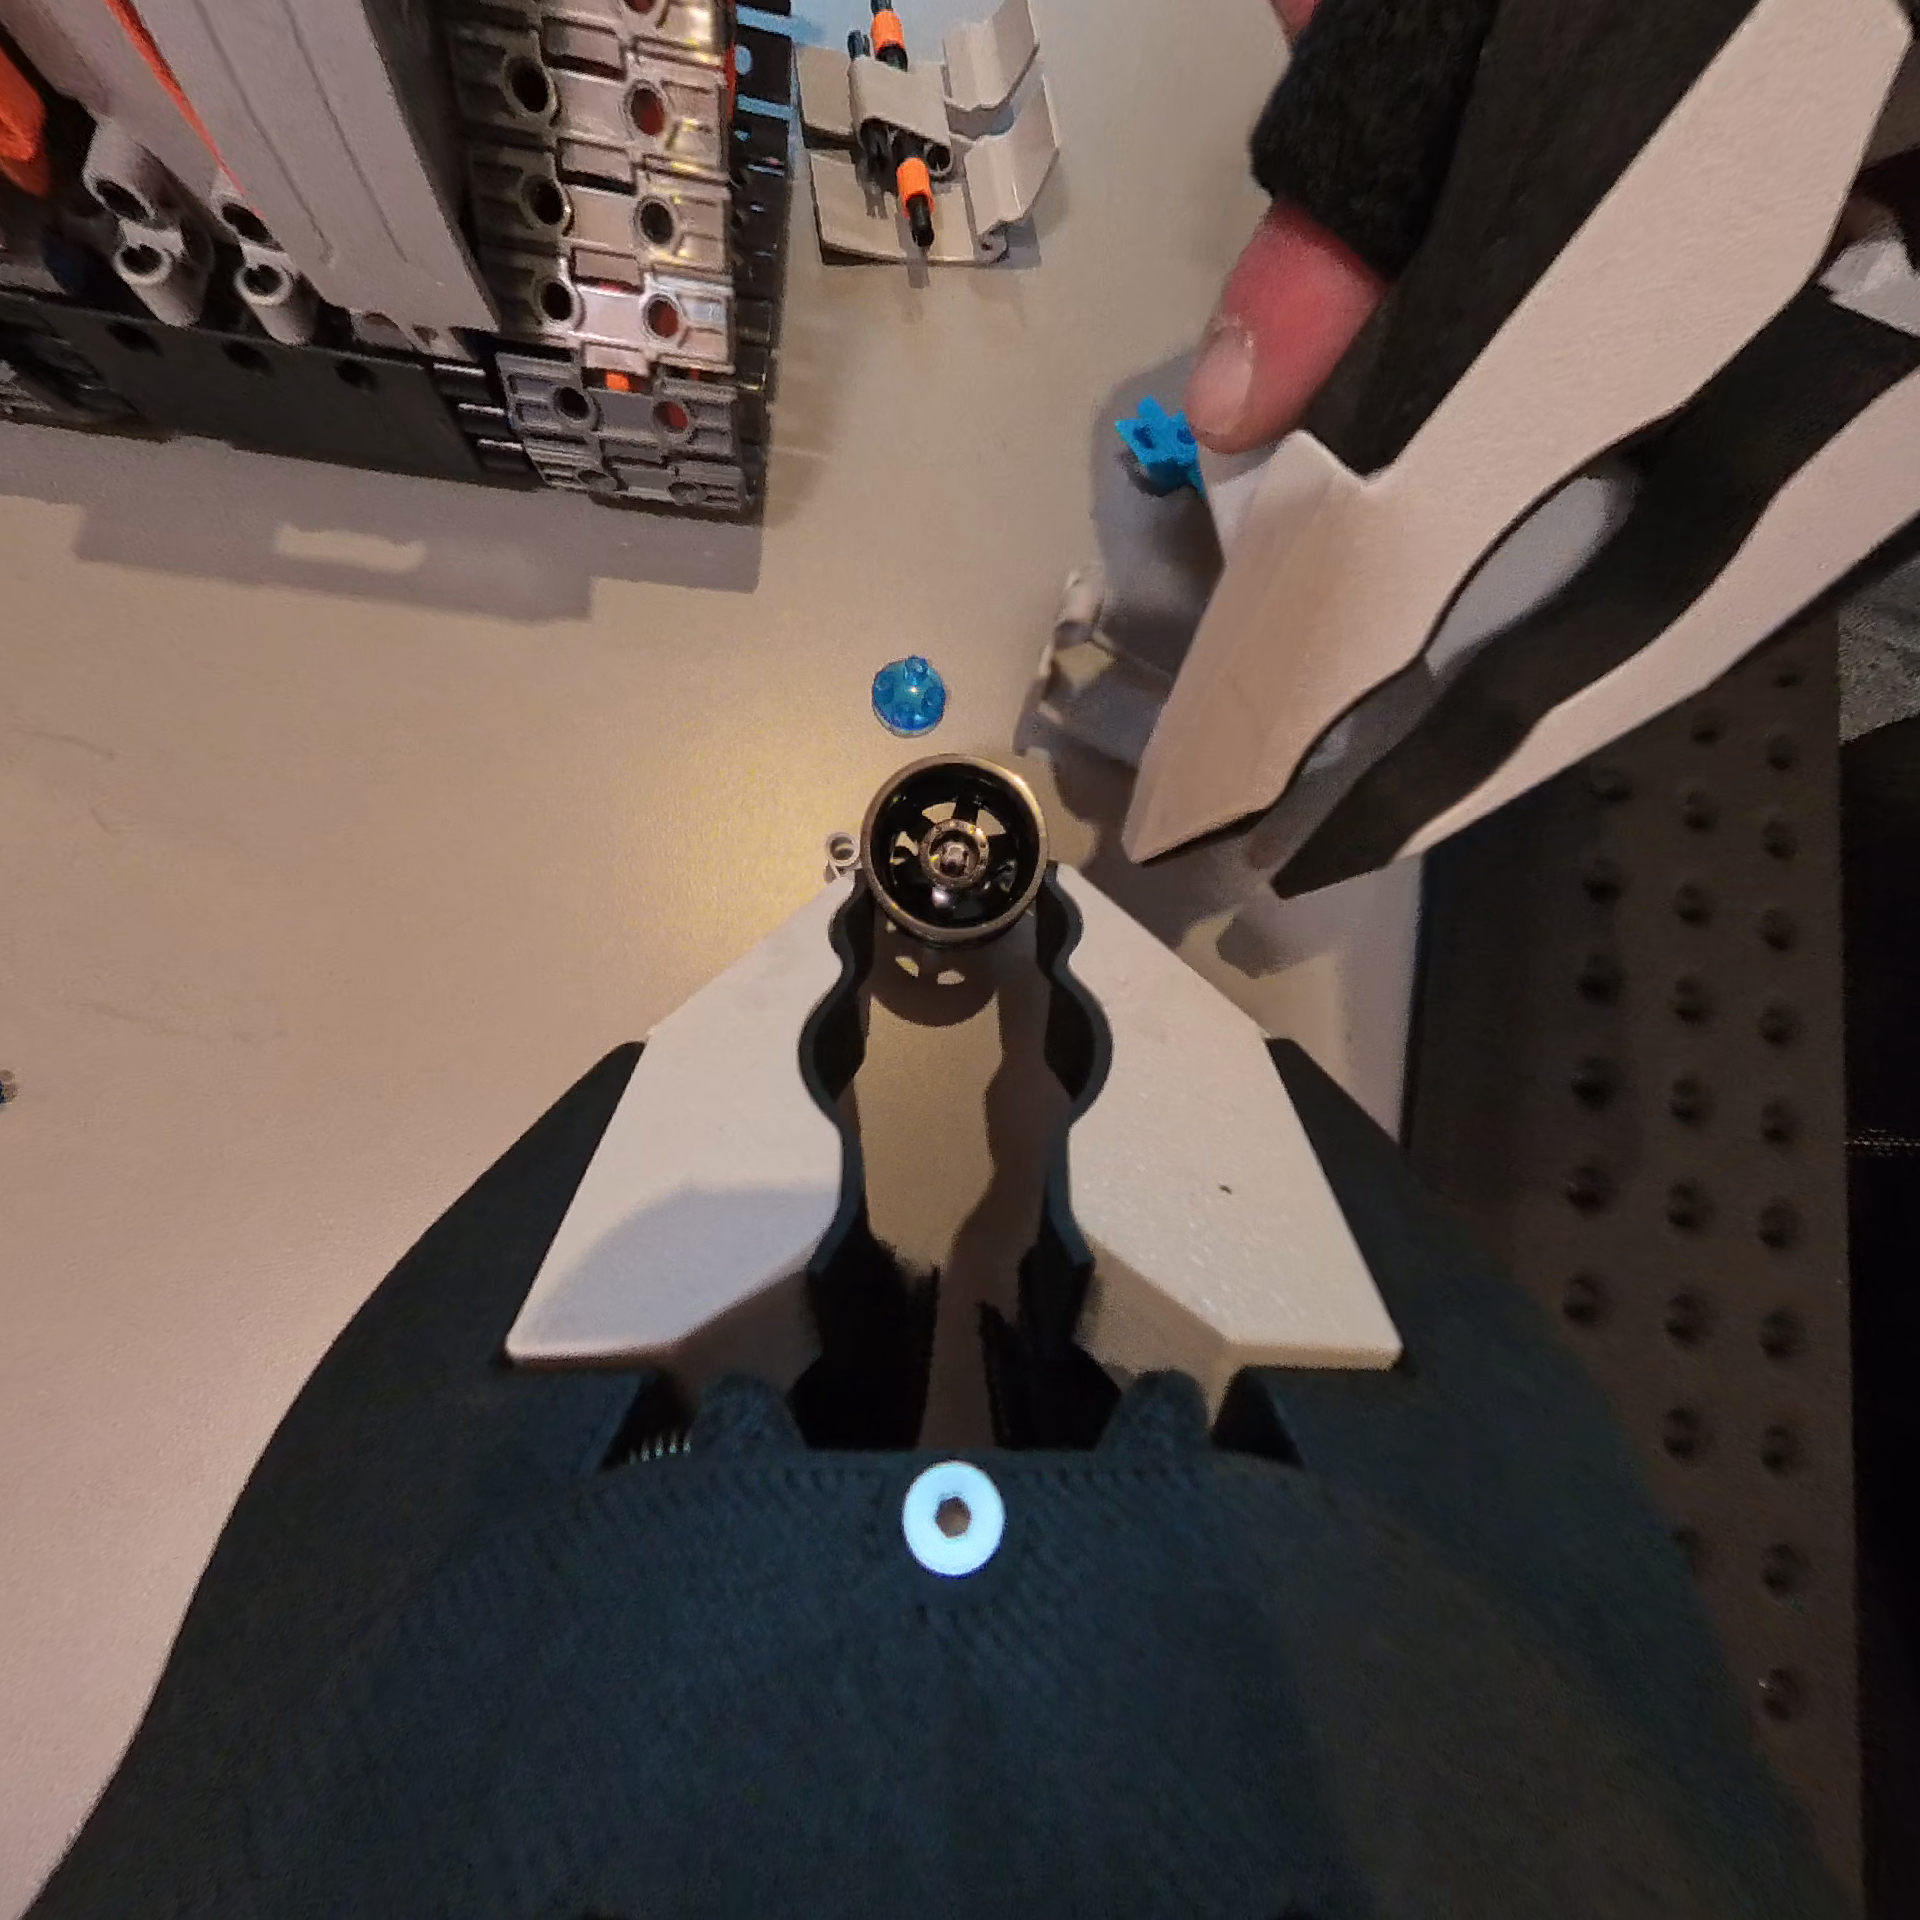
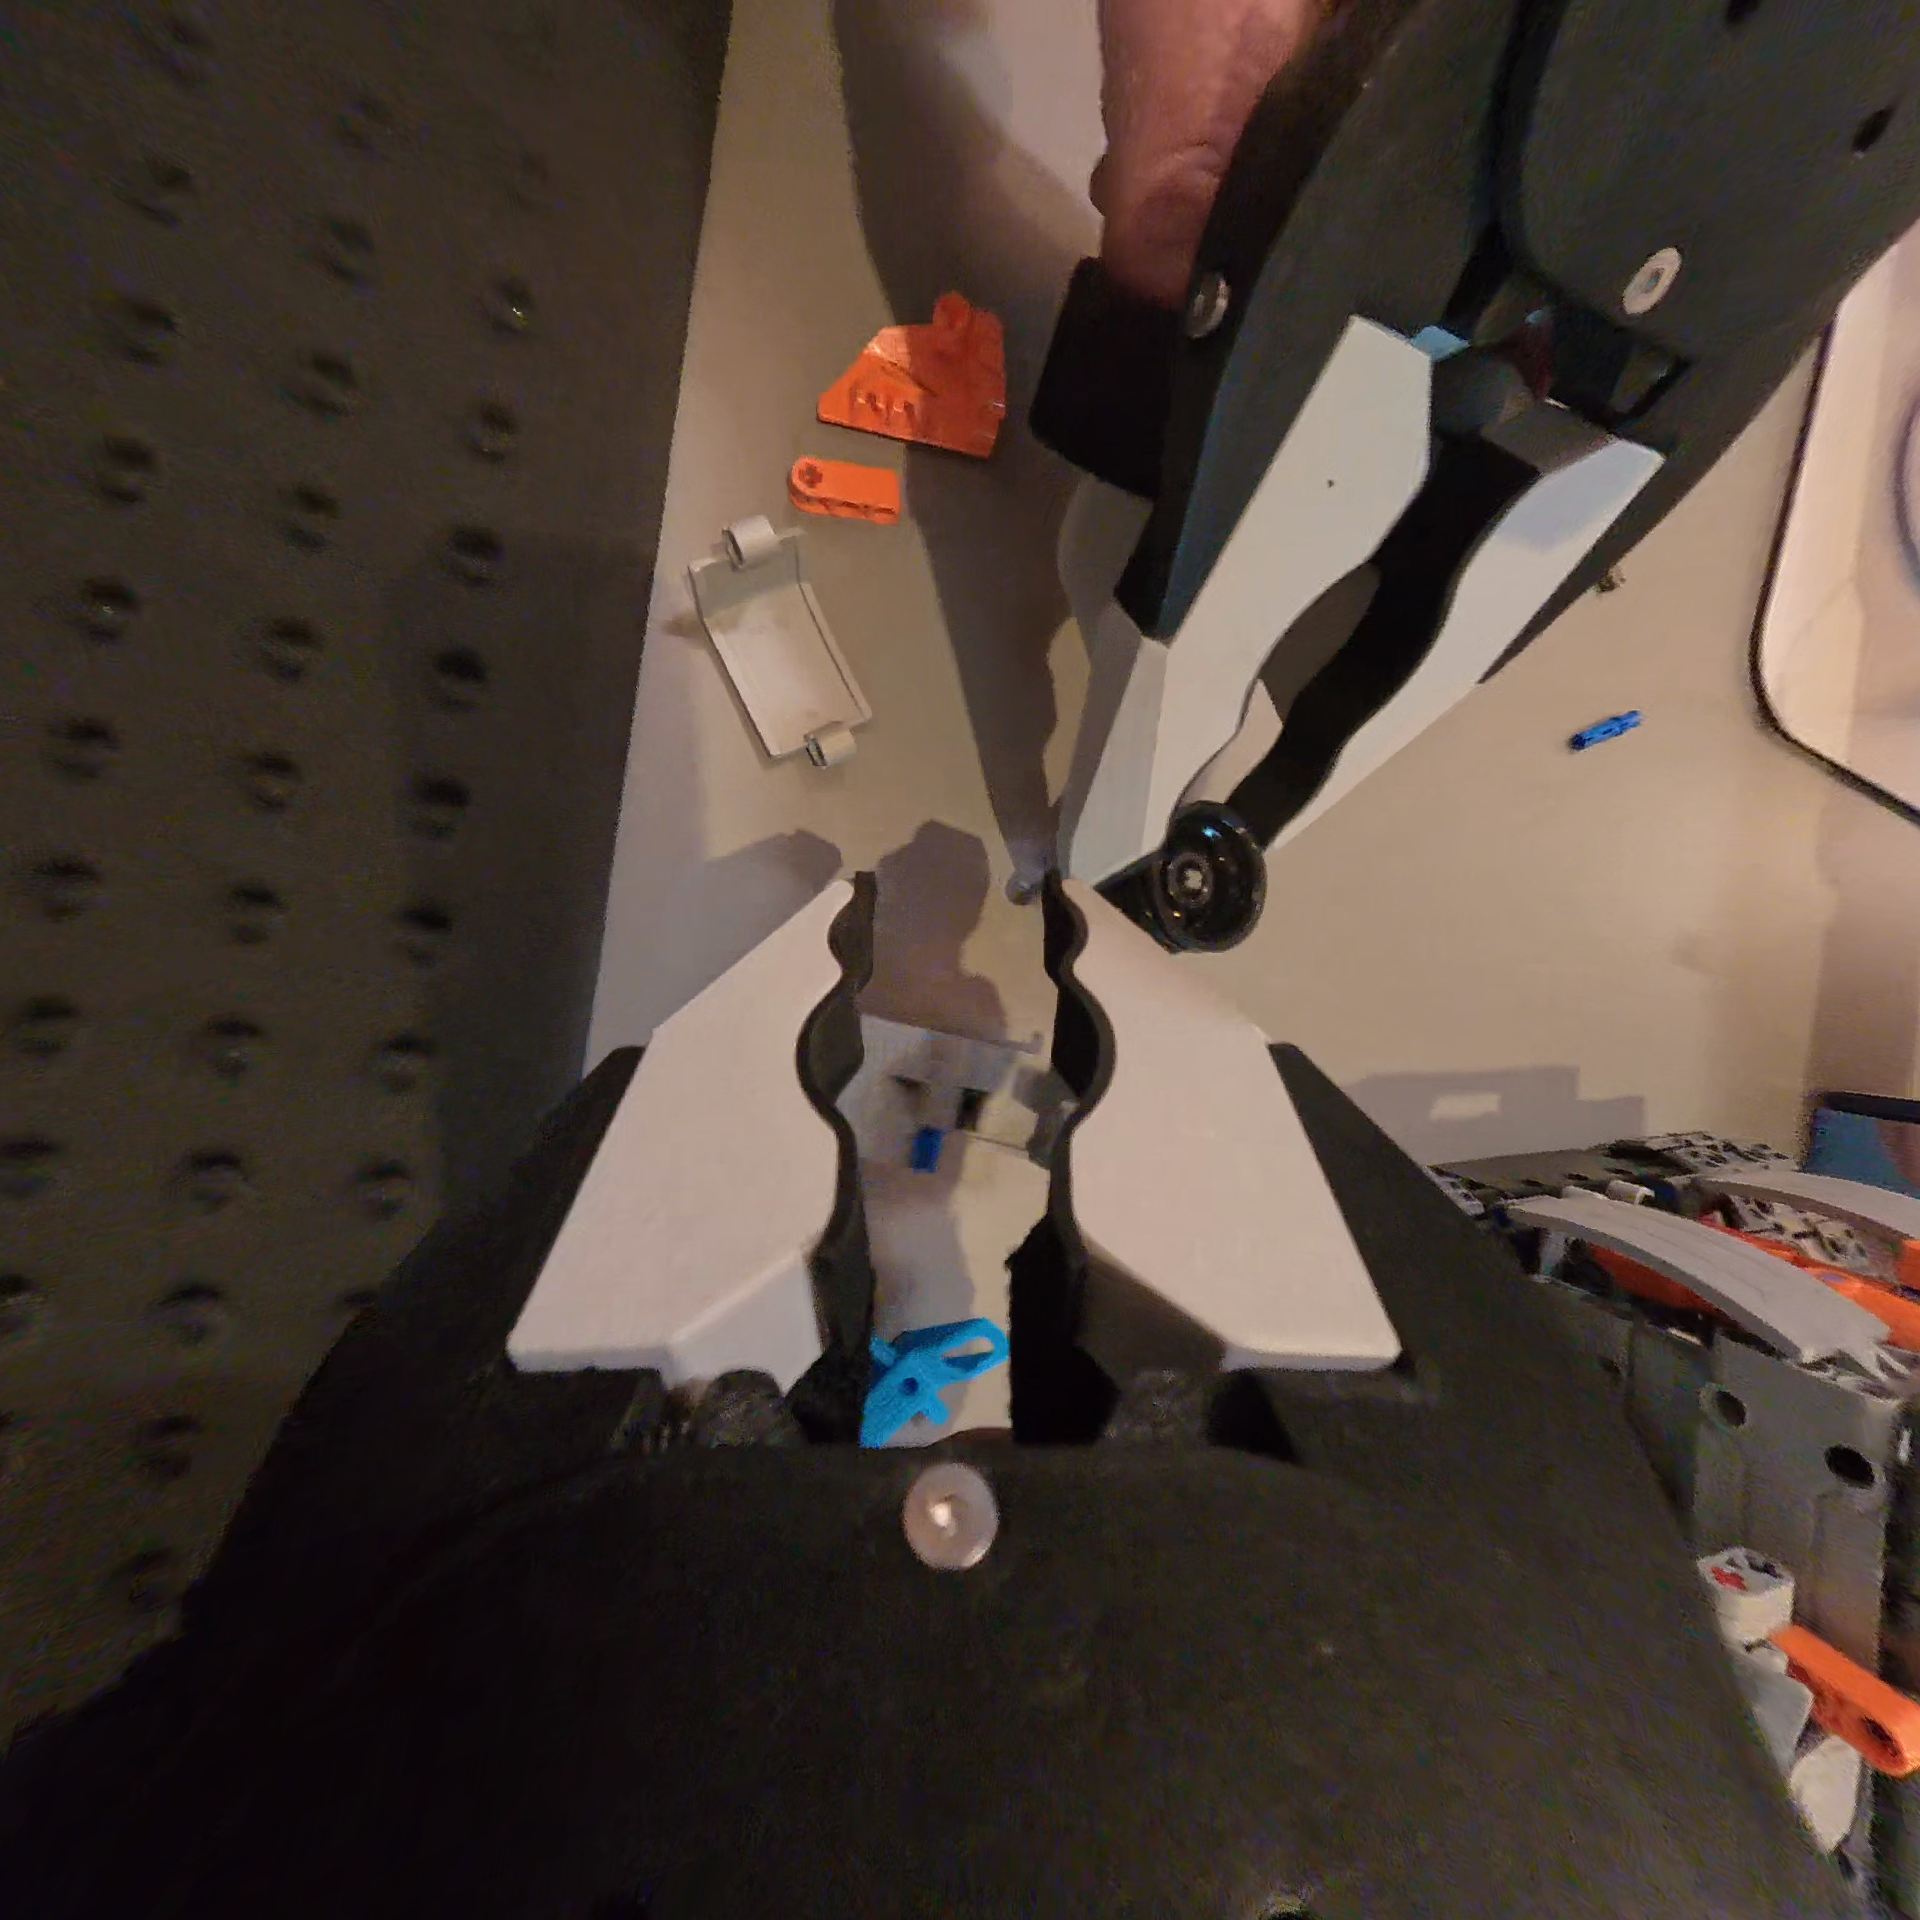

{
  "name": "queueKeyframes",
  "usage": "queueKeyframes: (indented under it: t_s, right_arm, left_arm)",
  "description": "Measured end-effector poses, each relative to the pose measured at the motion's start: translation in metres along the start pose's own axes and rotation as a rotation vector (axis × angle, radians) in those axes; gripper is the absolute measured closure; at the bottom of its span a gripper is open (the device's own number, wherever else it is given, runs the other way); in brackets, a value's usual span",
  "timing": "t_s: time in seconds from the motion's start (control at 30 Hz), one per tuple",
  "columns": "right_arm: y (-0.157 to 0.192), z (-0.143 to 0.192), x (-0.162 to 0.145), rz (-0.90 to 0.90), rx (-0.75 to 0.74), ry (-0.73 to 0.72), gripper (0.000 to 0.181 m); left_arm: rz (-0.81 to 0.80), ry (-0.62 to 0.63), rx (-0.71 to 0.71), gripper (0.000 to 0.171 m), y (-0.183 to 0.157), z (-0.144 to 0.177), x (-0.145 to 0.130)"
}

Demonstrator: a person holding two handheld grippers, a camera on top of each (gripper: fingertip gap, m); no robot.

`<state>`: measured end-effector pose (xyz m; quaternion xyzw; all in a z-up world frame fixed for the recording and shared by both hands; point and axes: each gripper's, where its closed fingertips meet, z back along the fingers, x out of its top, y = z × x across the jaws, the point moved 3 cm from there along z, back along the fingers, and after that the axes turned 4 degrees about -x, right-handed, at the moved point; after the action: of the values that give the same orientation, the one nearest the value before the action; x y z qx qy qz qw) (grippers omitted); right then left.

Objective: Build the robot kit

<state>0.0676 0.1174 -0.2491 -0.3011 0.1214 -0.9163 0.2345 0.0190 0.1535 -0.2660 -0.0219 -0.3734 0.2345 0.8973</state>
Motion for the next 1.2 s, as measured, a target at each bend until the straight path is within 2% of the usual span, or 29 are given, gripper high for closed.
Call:
queueKeyframes:
  t_s: [0.07,0.17,0.5,0.93,1.2]
  right_arm:
    - [0.003,0.002,0.004,0.001,0.021,0.011,0.146]
    - [0.003,-0.004,0.003,-0.02,0.029,0.054,0.13]
    - [0.004,-0.015,-0.003,-0.06,0.048,0.085,0.126]
    - [0.007,-0.024,-0.005,-0.056,0.088,0.083,0.134]
    - [-0.01,0.021,-0.005,-0.163,0.009,-0.013,0.127]
  left_arm:
    - [0.022,-0.001,-0.011,0.143,0.002,0.002,0.0]
    - [0.06,-0.007,-0.065,0.143,-0.001,0.005,0.0]
    - [0.123,-0.005,-0.113,0.143,0.002,0.007,-0.003]
    - [0.123,0.009,-0.102,0.143,0.001,0.005,-0.007]
    - [0.012,0.053,-0.044,0.141,-0.002,0.004,-0.013]
